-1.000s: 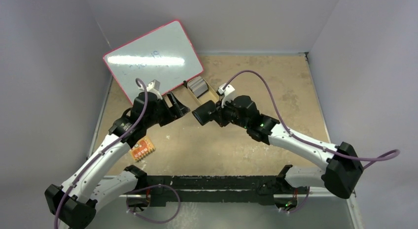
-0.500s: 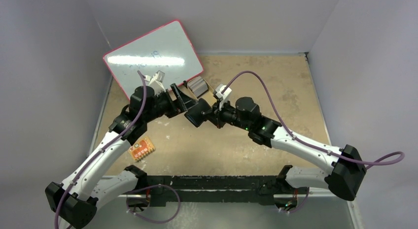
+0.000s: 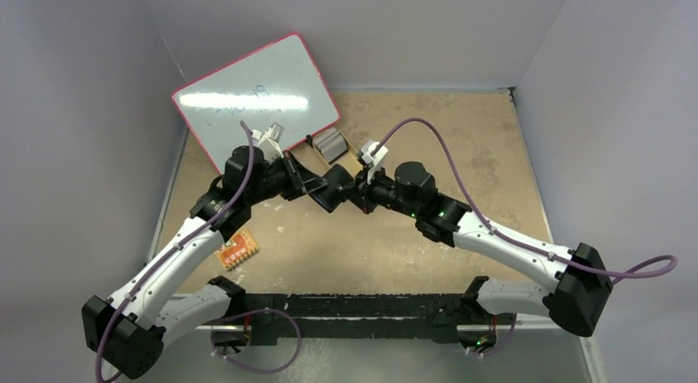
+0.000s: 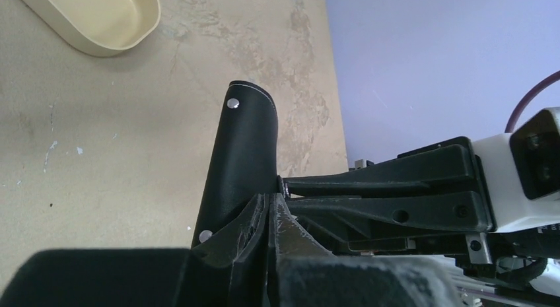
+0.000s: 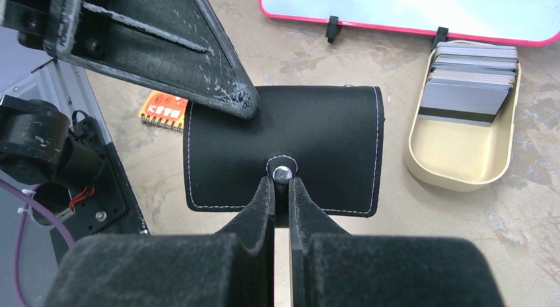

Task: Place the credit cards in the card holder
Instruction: Open the card holder at the center of the board.

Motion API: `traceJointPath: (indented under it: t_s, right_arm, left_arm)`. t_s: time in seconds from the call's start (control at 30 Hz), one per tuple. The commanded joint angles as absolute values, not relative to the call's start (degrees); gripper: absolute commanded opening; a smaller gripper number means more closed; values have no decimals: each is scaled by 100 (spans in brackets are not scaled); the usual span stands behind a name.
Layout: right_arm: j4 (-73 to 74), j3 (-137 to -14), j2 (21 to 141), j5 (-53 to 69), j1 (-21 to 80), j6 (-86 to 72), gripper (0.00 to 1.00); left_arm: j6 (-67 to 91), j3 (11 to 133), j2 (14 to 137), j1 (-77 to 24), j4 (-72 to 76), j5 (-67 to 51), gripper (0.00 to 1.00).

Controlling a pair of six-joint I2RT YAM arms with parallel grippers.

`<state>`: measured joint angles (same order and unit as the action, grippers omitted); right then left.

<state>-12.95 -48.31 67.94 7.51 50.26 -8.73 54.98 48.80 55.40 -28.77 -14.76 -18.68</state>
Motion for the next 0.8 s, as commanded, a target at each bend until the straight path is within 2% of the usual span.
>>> traceJointPath:
  t_s: [0.0, 0.13, 0.17, 0.3, 0.4, 0.57, 0.77]
  right_arm:
    - [-1846, -5125, 6549, 809, 5051, -828, 0]
    - [-1947, -5090, 6511, 853, 5050, -798, 0]
    - [-1951, -5075, 6512, 886, 5052, -767, 0]
    - [-1865, -5080, 6539, 1158, 5046, -607, 0]
    - [-1928, -5014, 6503, 1349, 5049, -576, 0]
    - [-2131, -4908, 6413, 1241, 5051, -641, 0]
    - [-2203, -4864, 6716, 1342, 5052, -945, 0]
  left_arm:
    - [5188, 4855, 5594, -2849, -1622, -2013, 0]
    - [4933, 4916, 5574, -2848, -2063, -1715, 0]
    - [4874, 4973, 5544, -2848, -2197, -1604, 7]
    - [4613, 5376, 5439, -2848, -2816, -1067, 47]
    - [4505, 5546, 5491, -2848, -3028, -888, 66]
    - [4407, 5590, 5632, -2848, -3054, -1077, 70]
    - [4325, 5579, 5510, -2848, -3528, -288, 67]
